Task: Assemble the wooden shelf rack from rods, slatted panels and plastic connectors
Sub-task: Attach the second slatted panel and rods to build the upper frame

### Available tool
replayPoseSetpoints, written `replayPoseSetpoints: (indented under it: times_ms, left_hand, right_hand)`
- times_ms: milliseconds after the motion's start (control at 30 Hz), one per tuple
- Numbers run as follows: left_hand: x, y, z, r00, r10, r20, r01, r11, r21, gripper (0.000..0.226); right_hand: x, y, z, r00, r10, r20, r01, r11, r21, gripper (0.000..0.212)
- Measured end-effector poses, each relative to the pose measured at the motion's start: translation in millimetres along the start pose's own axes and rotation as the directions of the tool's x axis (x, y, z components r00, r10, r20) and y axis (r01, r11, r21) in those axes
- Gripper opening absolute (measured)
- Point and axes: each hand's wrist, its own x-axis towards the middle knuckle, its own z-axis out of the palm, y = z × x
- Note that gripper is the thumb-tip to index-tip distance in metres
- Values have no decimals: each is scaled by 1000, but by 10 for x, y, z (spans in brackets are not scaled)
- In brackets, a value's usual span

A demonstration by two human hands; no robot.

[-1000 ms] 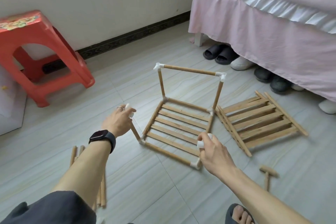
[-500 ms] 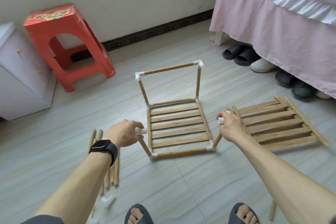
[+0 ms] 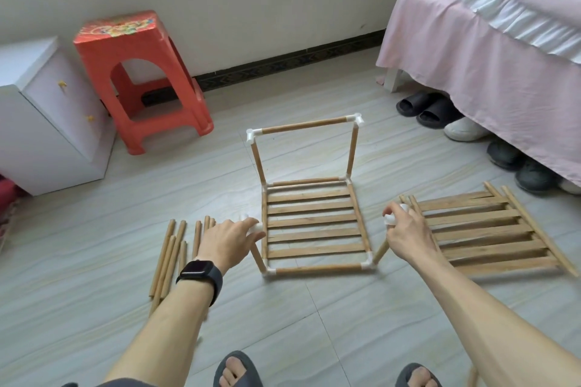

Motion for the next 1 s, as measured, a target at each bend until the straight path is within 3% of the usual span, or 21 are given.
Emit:
replayPoseSetpoints:
  times_ms: [233, 533, 567, 633, 700, 733, 767, 833, 900, 1000]
  left_hand:
    - [39, -32, -45, 998, 5, 66, -3, 999, -32, 39]
    - [65, -71, -190, 983, 36, 180, -31, 999, -31, 51]
    - [70, -101, -220, 978, 46, 201, -33, 997, -68, 54]
    - [120, -251, -370, 977, 64, 204, -28, 984, -174, 72]
    - [185, -517, -583, 987, 13, 157, 26, 969, -245, 90]
    - [212, -687, -688, 990, -33, 137, 68, 965, -254, 92]
    - [231, -880, -763, 988, -80, 129, 110, 963, -246, 89]
    - [213, -1268, -776, 973, -170, 157, 201, 958, -205, 75]
    - [115, -1580, -575, 939, -255, 229, 305, 928, -216, 61]
    - [-81, -1830, 65, 870, -304, 389, 424, 863, -275, 57]
  right_hand:
    - [103, 75, -70, 994, -62, 93, 67, 997, -45, 20]
    - [161, -9, -303, 948, -43, 314, 125, 961, -245, 26]
    - [144, -38, -309, 952, -3, 305, 103, 944, -313, 39]
    - [141, -149, -287, 971, 53, 233, 72, 865, -496, 86]
    - [60, -382, -197, 987, -62, 146, 137, 800, -584, 105]
    - [-5, -531, -116, 975, -190, 112, 220, 787, -577, 105]
    - [-82, -688, 3, 933, -350, 87, 341, 776, -530, 89]
    - [-318, -988, 331, 814, -579, 43, 548, 742, -385, 39]
    - [-540, -1262, 732, 797, -542, 269, 602, 753, -266, 24]
    - [-718, -1496, 1438, 691, -378, 616, 561, 818, -127, 33]
